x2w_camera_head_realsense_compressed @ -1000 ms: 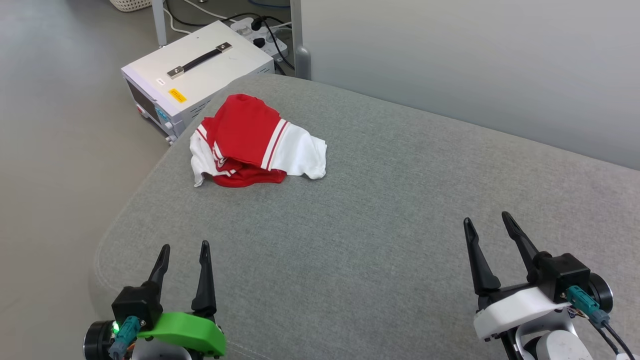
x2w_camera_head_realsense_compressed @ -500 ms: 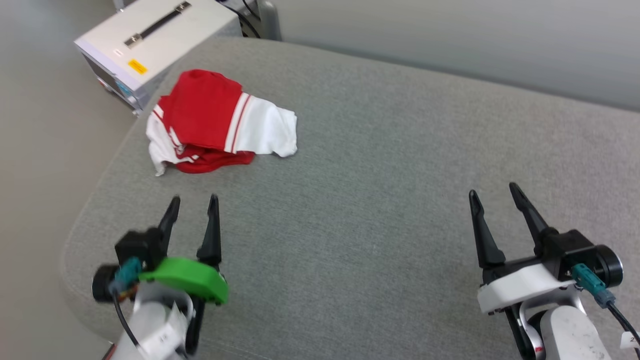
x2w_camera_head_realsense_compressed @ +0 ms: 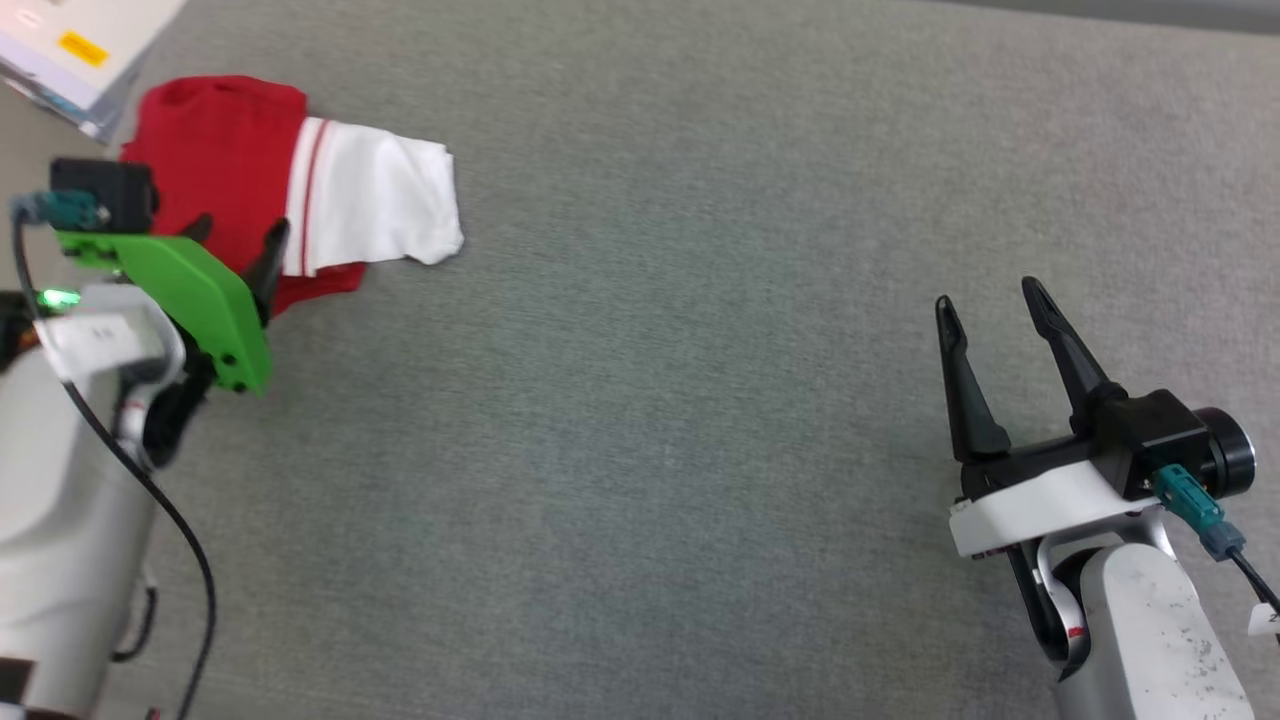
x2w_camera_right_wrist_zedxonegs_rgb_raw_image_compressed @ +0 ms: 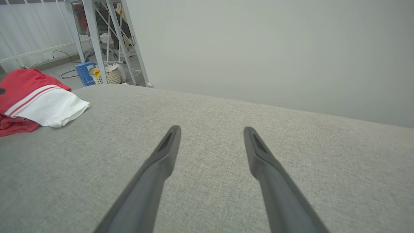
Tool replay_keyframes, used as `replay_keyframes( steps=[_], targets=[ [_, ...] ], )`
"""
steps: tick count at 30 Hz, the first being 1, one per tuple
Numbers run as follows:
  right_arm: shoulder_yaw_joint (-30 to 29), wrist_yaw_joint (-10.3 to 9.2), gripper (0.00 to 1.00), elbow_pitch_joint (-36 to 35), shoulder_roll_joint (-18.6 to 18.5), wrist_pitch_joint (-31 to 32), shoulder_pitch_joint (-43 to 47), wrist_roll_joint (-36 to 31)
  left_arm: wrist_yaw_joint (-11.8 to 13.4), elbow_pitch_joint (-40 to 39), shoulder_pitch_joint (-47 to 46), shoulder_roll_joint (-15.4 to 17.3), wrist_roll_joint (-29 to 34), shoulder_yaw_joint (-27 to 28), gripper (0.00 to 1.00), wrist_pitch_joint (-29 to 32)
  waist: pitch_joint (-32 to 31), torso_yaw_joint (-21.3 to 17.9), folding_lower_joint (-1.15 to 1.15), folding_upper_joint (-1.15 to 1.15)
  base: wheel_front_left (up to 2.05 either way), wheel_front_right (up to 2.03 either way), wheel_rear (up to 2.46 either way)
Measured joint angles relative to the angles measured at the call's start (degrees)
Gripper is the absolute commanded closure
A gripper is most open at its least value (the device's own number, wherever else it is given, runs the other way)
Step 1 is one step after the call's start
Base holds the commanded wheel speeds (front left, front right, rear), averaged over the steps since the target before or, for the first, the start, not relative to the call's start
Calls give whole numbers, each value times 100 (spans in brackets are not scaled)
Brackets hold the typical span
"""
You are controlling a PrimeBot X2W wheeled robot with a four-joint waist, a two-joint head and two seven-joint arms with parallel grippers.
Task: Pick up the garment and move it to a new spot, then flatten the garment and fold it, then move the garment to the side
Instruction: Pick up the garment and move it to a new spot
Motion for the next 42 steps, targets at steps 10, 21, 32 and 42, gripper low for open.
replay_keyframes(
  steps=[10,21,32,42],
  targets=[
    [79,0,0,-42,-1,0,-214,93,0,367,-676,794,-1149,-575,0,1731,672,-514,0,0,0,0,0],
    [238,0,0,-15,-1,0,-276,147,0,587,-825,1040,-1567,-739,100,2025,936,-809,-1,0,0,0,0],
    [153,0,0,118,-1,0,-258,141,0,567,-456,888,-1803,-822,100,522,484,-722,0,0,0,0,0],
    [-52,0,0,313,1,0,202,360,0,59,-99,647,-1693,-949,100,-641,-380,-592,-1,0,0,0,0]
  ],
)
